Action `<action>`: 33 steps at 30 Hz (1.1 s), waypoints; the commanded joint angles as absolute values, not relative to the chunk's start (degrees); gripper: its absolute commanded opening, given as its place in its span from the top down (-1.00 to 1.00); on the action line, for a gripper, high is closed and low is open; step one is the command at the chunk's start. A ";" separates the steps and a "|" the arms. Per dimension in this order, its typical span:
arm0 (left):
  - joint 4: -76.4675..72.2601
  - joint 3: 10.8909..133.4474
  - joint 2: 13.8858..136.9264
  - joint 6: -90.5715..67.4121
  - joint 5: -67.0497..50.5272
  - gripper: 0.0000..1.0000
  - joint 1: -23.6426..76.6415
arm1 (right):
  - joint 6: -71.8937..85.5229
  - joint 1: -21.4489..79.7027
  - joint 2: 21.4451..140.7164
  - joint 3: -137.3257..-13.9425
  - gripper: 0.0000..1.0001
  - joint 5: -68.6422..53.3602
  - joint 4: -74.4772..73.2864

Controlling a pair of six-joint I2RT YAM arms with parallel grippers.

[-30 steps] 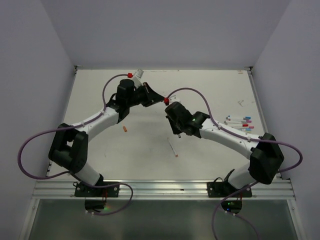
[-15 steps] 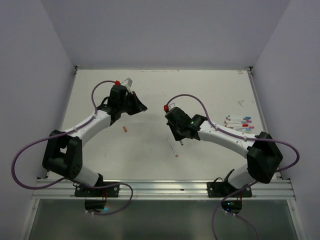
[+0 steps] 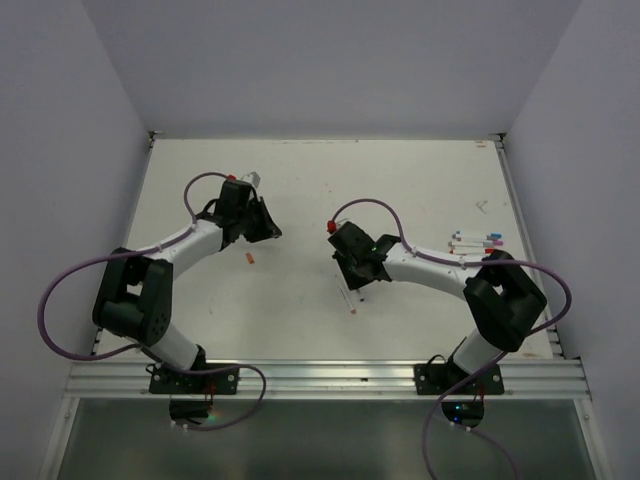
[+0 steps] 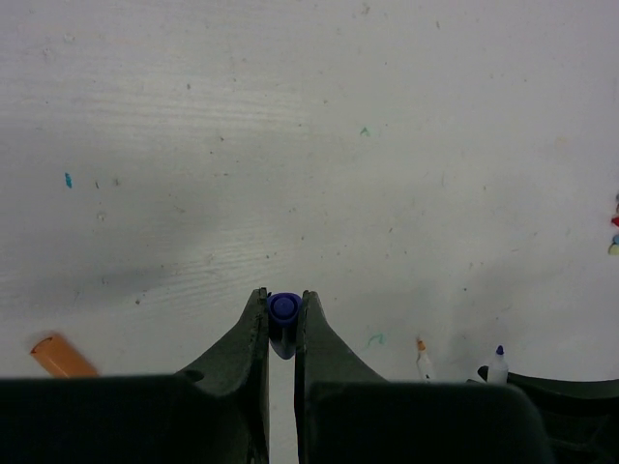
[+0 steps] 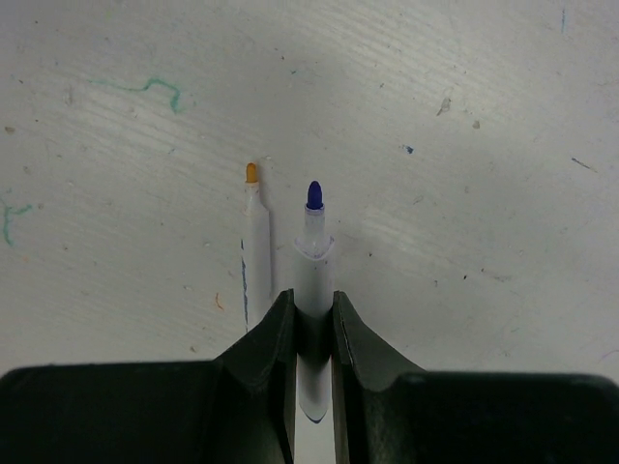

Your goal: Open the pen caps

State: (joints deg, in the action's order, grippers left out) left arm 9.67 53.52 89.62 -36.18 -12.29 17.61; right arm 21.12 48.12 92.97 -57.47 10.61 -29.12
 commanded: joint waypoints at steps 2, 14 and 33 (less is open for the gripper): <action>10.99 53.35 91.32 -34.45 -10.64 1.00 17.23 | 22.06 47.37 93.51 -56.60 1.00 9.32 -25.49; 11.78 50.36 91.14 -34.28 -8.53 1.00 17.23 | 22.23 47.37 96.42 -53.97 1.00 7.82 -21.62; 16.17 49.39 93.16 -34.72 2.20 1.00 17.23 | 23.29 49.04 98.17 -53.70 1.00 5.89 -18.63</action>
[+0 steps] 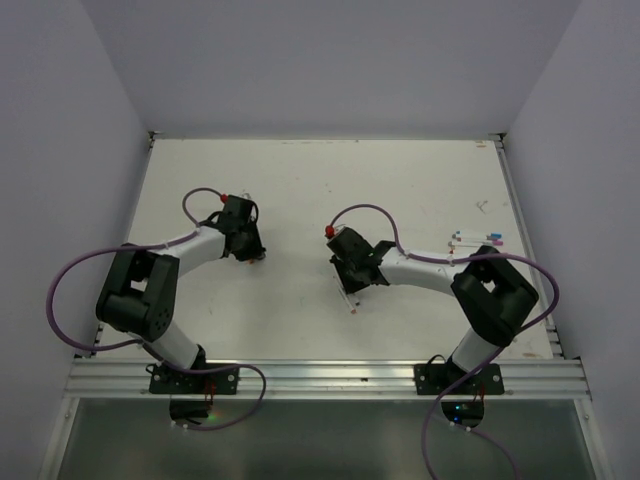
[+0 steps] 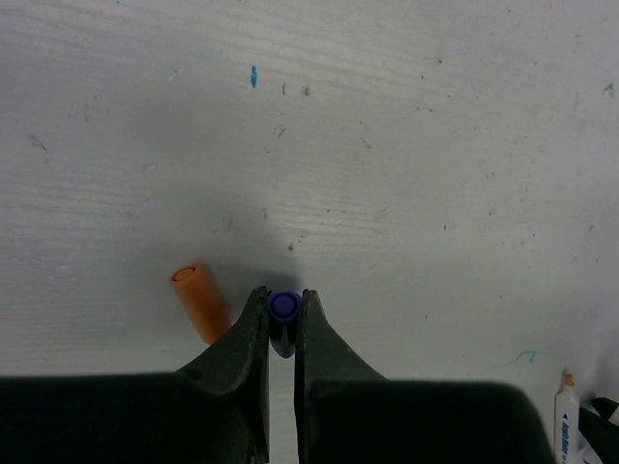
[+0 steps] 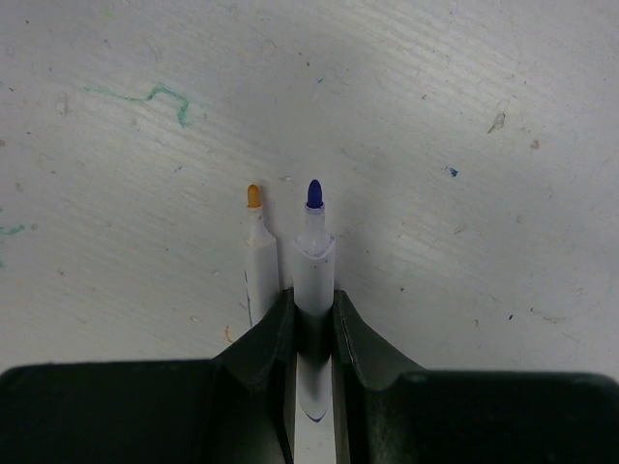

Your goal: Open the pen caps

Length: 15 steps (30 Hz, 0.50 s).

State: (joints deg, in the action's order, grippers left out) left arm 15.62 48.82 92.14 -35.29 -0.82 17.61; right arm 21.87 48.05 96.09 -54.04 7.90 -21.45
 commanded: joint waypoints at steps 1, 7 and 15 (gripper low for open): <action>16.43 49.92 93.43 -34.63 2.20 0.98 17.23 | 23.38 49.13 98.17 -53.88 1.00 5.80 -18.63; 15.73 49.31 93.43 -35.59 3.16 0.82 17.23 | 23.47 49.83 97.65 -53.53 1.00 5.80 -18.54; 16.17 48.78 93.16 -35.95 4.48 0.35 17.23 | 23.91 50.10 97.82 -52.65 1.00 5.10 -17.75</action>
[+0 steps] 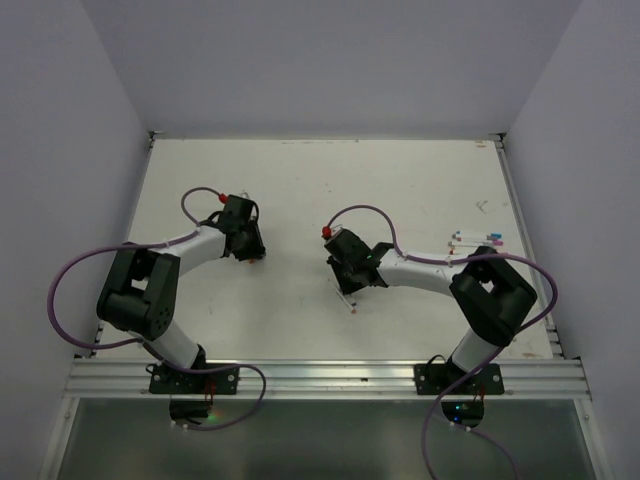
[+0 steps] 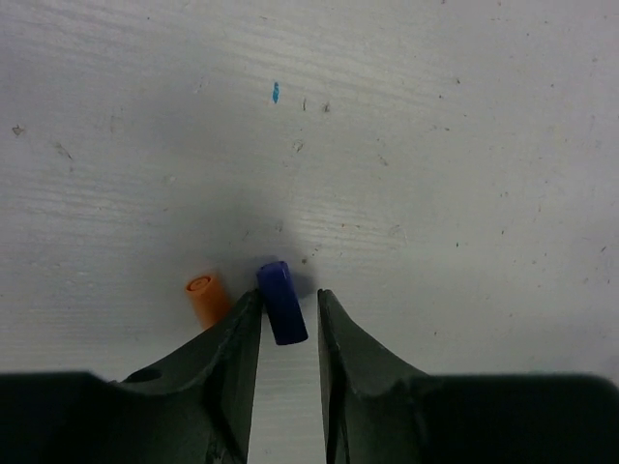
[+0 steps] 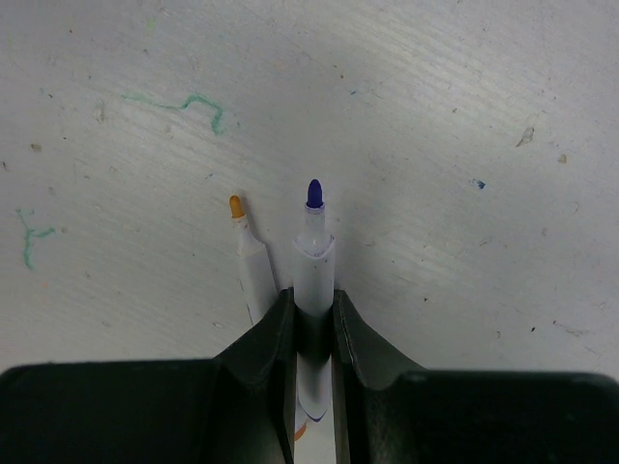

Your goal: Open the pen caps

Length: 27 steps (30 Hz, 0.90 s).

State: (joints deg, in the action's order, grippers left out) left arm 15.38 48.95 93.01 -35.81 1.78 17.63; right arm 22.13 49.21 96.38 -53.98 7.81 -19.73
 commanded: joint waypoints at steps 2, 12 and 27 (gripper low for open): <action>16.17 48.34 93.08 -35.95 4.83 0.28 17.23 | 24.08 50.36 97.74 -52.47 1.00 5.01 -17.67; 17.14 49.30 90.09 -35.86 3.87 0.26 17.31 | 24.43 50.62 97.30 -51.42 1.00 4.83 -16.88; 24.08 61.43 79.02 -34.98 -1.22 0.24 17.58 | 26.19 51.85 94.14 -48.17 0.87 5.36 -18.46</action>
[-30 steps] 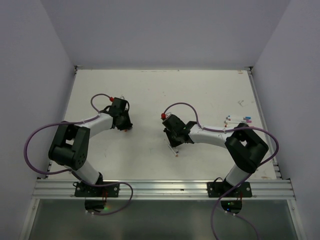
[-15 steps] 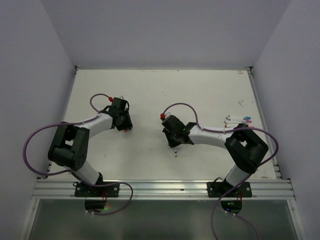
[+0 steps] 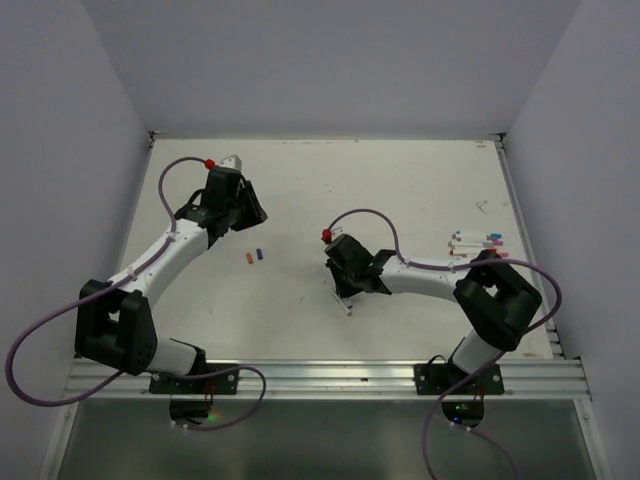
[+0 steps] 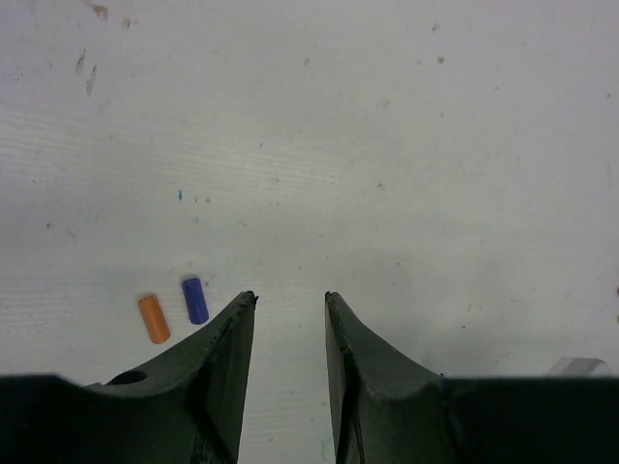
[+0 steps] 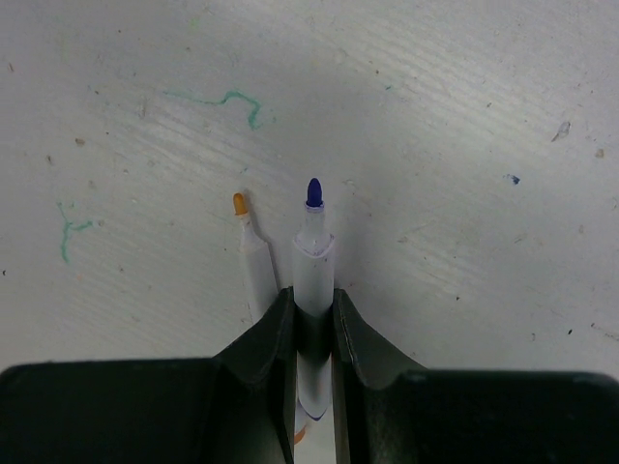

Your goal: Open the pen caps

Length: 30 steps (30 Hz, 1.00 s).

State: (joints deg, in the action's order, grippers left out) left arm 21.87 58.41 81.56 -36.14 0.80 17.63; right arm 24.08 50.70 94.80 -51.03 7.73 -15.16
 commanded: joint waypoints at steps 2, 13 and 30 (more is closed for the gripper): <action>24.26 61.87 78.22 -34.98 -1.58 0.23 17.58 | 26.54 52.03 93.26 -47.03 0.78 5.36 -18.46; 23.03 61.35 78.05 -35.16 -4.13 0.22 17.84 | 27.77 53.17 90.97 -47.11 0.51 6.15 -19.42; 19.87 59.77 77.26 -36.82 -5.36 0.20 20.83 | 33.22 48.55 80.08 -56.77 -0.43 20.21 -33.20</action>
